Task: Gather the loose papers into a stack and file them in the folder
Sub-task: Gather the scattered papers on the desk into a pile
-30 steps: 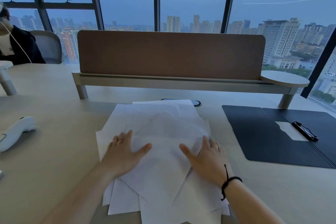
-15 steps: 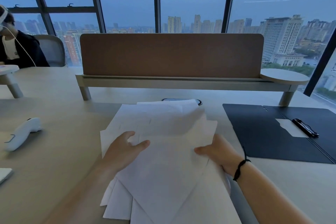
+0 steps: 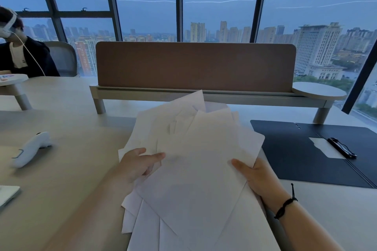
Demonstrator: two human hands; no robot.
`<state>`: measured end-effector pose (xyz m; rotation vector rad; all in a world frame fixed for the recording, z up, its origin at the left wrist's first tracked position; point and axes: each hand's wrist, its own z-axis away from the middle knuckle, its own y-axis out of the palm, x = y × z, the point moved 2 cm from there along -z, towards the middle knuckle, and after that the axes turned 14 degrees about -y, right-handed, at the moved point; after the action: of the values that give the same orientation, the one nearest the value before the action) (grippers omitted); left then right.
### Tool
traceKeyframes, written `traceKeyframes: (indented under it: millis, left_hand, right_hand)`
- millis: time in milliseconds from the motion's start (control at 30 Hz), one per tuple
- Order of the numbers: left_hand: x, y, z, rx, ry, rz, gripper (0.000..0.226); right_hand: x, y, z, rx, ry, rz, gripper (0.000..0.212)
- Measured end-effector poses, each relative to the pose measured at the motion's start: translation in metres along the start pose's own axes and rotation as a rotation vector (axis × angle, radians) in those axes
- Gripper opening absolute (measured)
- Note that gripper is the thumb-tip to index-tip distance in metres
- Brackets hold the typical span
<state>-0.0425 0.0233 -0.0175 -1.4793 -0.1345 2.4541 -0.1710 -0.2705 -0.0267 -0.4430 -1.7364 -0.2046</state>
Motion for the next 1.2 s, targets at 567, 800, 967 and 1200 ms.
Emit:
traceKeyframes:
  millis: [567,800,967,1200]
  left_hand:
    - [0.016,0.020,0.013,-0.117,0.327,-0.465,0.086]
    - [0.006,0.019,0.013,-0.150,0.293,-0.290,0.095]
    - [-0.001,0.009,0.014,-0.200,0.278,-0.172,0.112]
    - [-0.003,0.002,0.027,0.141,0.132,0.294,0.037]
  right_hand:
    - [-0.005,-0.012,-0.003,0.200,0.170,0.215,0.019]
    - [0.012,-0.017,0.002,0.061,0.048,-0.156,0.017]
    - [0.014,-0.019,0.002,-0.051,0.029,-0.270,0.016]
    - [0.013,-0.020,0.003,-0.049,0.048,-0.418,0.023]
